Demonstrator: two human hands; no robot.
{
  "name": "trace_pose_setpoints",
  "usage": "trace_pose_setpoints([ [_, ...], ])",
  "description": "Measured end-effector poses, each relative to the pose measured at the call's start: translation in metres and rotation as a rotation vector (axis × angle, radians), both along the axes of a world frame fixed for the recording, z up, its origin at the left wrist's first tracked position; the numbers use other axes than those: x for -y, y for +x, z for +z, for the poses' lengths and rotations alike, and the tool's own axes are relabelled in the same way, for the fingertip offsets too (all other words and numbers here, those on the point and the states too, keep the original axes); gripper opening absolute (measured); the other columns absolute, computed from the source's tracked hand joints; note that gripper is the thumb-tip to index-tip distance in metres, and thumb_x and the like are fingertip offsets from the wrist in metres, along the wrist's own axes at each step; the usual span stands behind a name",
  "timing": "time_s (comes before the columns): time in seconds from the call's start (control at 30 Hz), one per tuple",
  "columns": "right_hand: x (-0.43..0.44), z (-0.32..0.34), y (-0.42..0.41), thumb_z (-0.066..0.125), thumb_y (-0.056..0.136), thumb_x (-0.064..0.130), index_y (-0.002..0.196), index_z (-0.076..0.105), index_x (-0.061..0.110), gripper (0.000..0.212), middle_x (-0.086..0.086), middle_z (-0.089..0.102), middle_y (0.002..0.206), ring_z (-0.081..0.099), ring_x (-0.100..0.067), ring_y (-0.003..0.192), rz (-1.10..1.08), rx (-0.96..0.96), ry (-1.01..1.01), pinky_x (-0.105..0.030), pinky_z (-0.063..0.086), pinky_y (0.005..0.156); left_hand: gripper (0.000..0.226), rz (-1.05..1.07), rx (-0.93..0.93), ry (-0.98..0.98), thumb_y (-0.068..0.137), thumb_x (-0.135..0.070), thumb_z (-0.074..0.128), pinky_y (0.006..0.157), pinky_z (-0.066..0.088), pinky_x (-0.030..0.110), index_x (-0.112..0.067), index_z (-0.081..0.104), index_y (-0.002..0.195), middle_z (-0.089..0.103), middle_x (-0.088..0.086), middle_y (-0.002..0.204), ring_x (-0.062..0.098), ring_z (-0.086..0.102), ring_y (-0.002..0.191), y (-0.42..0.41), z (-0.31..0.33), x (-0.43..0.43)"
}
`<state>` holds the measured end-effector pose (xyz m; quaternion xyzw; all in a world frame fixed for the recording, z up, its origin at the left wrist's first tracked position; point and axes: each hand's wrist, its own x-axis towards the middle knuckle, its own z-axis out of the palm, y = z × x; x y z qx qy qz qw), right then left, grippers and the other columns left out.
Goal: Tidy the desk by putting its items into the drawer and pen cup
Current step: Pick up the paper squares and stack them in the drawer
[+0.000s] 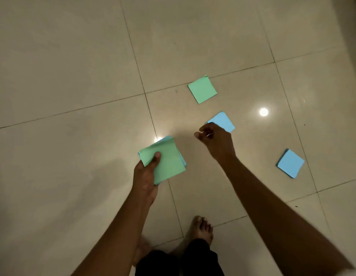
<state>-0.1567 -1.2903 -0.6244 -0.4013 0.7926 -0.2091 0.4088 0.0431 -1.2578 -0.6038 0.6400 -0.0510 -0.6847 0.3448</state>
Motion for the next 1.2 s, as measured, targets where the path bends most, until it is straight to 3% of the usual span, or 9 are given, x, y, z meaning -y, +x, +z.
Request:
trace_pose_setpoints([
  [0.07, 0.010, -0.048, -0.037, 0.070, 0.082, 0.026, 0.112, 0.061, 0.014, 0.033, -0.006, 0.064, 0.109, 0.059, -0.019, 0.096, 0.002, -0.186, 0.087, -0.028, 0.044, 0.083, 0.010, -0.028, 0.017, -0.011, 0.089, -0.016, 0.061, 0.060, 0.055, 0.027, -0.021, 0.063, 0.098, 0.068, -0.001, 0.092, 0.016, 0.065, 0.082, -0.010, -0.020, 0.004],
  [0.17, 0.022, -0.107, -0.075, 0.067, 0.084, 0.021, 0.134, 0.043, 0.011, 0.056, -0.014, 0.045, 0.132, 0.042, -0.031, 0.125, 0.116, -0.407, 0.318, -0.040, 0.041, 0.096, 0.008, -0.039, 0.037, -0.027, 0.089, -0.015, 0.061, 0.055, 0.053, 0.024, -0.022, 0.063, 0.094, 0.069, -0.004, 0.086, 0.013, 0.066, 0.076, -0.018, -0.055, 0.005],
  [0.4, 0.046, -0.175, -0.092, 0.078, 0.072, 0.039, 0.140, 0.028, 0.008, 0.090, -0.016, 0.036, 0.136, 0.038, -0.033, 0.126, 0.132, -0.570, 0.392, -0.045, 0.040, 0.095, 0.006, -0.074, 0.050, -0.007, 0.088, -0.018, 0.063, 0.062, 0.052, 0.026, -0.022, 0.063, 0.092, 0.067, -0.003, 0.089, 0.017, 0.064, 0.080, -0.033, -0.122, 0.007],
  [0.57, 0.042, -0.171, -0.116, 0.070, 0.080, 0.038, 0.131, 0.040, 0.009, 0.066, -0.016, 0.047, 0.131, 0.042, -0.033, 0.125, 0.123, -0.690, 0.455, -0.042, 0.032, 0.100, 0.006, -0.086, 0.045, 0.001, 0.088, -0.018, 0.063, 0.058, 0.052, 0.025, -0.022, 0.062, 0.093, 0.067, -0.002, 0.090, 0.017, 0.064, 0.080, -0.041, -0.126, 0.007],
  [0.7, 0.020, -0.154, -0.113, 0.056, 0.089, 0.022, 0.116, 0.058, 0.013, 0.028, -0.008, 0.062, 0.114, 0.053, -0.029, 0.115, -0.154, -0.407, 0.292, -0.037, 0.036, 0.096, 0.007, -0.086, 0.030, 0.019, 0.089, -0.018, 0.063, 0.052, 0.052, 0.021, -0.023, 0.062, 0.093, 0.067, -0.003, 0.088, 0.014, 0.064, 0.076, -0.044, -0.110, 0.007],
  [0.8, 0.001, -0.109, -0.103, 0.060, 0.088, 0.013, 0.094, 0.063, 0.014, 0.007, 0.002, 0.059, 0.083, 0.057, -0.023, 0.089, -0.423, 0.000, 0.056, -0.031, 0.044, 0.075, 0.006, -0.088, 0.034, 0.033, 0.089, -0.019, 0.062, 0.052, 0.052, 0.021, -0.023, 0.062, 0.094, 0.067, -0.002, 0.089, 0.015, 0.064, 0.077, -0.043, -0.094, 0.008],
  [0.97, -0.036, -0.019, -0.060, 0.062, 0.087, 0.004, 0.079, 0.061, 0.018, 0.016, 0.000, 0.063, 0.076, 0.059, -0.009, 0.064, -0.359, 0.525, 0.042, -0.023, 0.049, 0.057, 0.005, -0.115, 0.028, 0.051, 0.092, -0.026, 0.059, 0.055, 0.051, 0.024, -0.023, 0.062, 0.095, 0.067, -0.001, 0.088, 0.016, 0.063, 0.077, -0.052, -0.064, 0.008],
  [1.1, -0.045, -0.004, -0.024, 0.069, 0.081, 0.005, 0.079, 0.065, 0.013, 0.010, -0.006, 0.064, 0.074, 0.062, -0.013, 0.066, -0.254, 0.507, 0.143, -0.031, 0.054, 0.063, 0.037, -0.142, -0.074, 0.071, 0.086, -0.051, 0.053, 0.070, 0.055, 0.033, -0.021, 0.063, 0.105, 0.070, 0.005, 0.100, 0.021, 0.067, 0.088, -0.063, -0.040, 0.006],
  [1.2, -0.042, -0.002, -0.009, 0.075, 0.077, 0.018, 0.084, 0.069, 0.013, 0.010, -0.002, 0.065, 0.079, 0.060, -0.017, 0.075, -0.135, 0.294, 0.135, -0.034, 0.053, 0.071, 0.057, -0.170, -0.079, 0.069, 0.073, -0.060, 0.053, 0.069, 0.056, 0.032, -0.019, 0.062, 0.111, 0.070, 0.007, 0.103, 0.023, 0.067, 0.090, -0.069, -0.026, 0.007],
])
